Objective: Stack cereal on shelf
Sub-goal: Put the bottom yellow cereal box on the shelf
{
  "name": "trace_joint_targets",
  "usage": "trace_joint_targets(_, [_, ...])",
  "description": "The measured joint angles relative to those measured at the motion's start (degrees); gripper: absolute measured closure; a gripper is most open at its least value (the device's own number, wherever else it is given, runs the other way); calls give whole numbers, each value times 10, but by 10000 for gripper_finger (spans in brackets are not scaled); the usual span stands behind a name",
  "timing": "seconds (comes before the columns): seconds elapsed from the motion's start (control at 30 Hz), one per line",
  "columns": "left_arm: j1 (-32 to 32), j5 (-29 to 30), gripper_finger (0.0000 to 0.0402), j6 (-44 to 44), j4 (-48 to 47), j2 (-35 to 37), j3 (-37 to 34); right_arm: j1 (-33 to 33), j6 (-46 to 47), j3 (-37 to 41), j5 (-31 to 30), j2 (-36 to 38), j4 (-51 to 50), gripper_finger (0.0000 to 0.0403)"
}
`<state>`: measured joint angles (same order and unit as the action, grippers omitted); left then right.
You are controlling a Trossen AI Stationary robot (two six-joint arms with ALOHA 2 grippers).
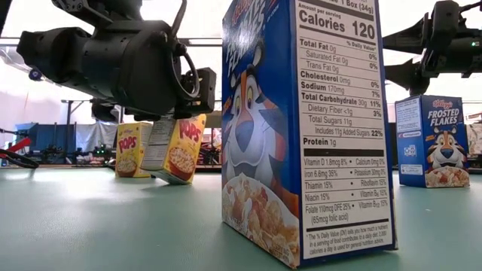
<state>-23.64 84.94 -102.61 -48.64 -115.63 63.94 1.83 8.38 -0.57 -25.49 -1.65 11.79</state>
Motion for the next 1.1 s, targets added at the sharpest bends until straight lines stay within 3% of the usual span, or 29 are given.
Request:
trace_joint_targets(0.4, [-4,-9,179,0,0,0,0,0,0,0,0,0,0,19])
trace_joint_targets(1.1, [-31,-4,153,-4,-16,5,0,0,0,0,0,0,0,19])
